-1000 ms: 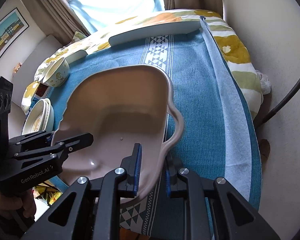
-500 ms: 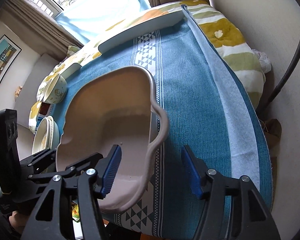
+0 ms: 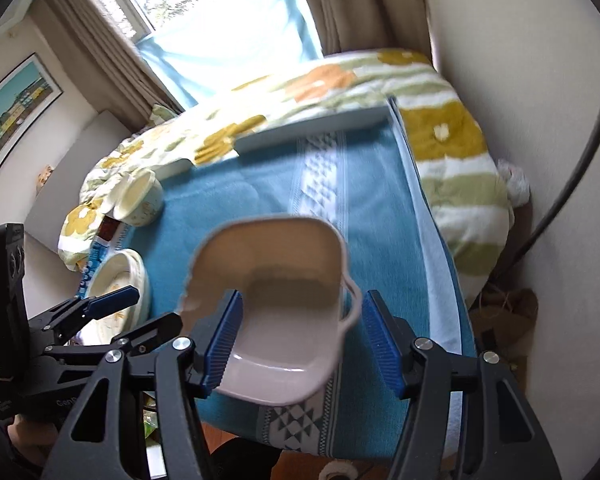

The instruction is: Organize plates and bowls

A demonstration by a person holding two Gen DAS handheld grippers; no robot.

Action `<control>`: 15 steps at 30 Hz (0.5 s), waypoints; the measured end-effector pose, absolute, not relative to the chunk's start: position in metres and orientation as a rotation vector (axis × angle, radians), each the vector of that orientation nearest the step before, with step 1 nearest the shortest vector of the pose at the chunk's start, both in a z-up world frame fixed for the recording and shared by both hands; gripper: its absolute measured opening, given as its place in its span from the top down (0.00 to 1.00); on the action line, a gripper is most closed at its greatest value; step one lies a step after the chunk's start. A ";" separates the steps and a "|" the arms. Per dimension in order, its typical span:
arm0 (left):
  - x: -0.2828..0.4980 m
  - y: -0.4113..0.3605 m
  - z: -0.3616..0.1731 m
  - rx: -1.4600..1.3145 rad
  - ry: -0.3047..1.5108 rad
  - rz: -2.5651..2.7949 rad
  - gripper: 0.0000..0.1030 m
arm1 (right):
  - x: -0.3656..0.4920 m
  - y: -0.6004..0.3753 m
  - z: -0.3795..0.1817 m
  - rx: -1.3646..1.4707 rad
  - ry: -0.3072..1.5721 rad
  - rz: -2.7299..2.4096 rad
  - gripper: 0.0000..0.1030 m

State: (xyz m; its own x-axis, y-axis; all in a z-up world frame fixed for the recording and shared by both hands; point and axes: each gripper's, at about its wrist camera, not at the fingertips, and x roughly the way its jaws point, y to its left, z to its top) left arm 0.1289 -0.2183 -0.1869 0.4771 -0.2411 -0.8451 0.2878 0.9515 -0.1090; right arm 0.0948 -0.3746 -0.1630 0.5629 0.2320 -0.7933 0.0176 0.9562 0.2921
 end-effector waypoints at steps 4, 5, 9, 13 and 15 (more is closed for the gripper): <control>0.115 -0.190 -0.132 0.047 0.898 -0.229 0.14 | 0.099 -0.350 -0.119 0.210 0.890 0.203 0.44; 0.114 -0.182 -0.121 0.044 0.865 -0.199 0.02 | 0.102 -0.342 -0.108 0.205 0.868 0.234 0.37; 0.116 -0.143 -0.090 0.014 0.772 -0.131 0.00 | 0.118 -0.308 -0.076 0.210 0.774 0.342 0.08; 0.143 -0.101 -0.086 -0.014 0.804 -0.081 0.00 | 0.146 -0.264 -0.063 0.171 0.790 0.395 0.08; 0.157 -0.077 -0.088 -0.048 0.826 -0.076 0.00 | 0.159 -0.243 -0.063 0.179 0.795 0.411 0.08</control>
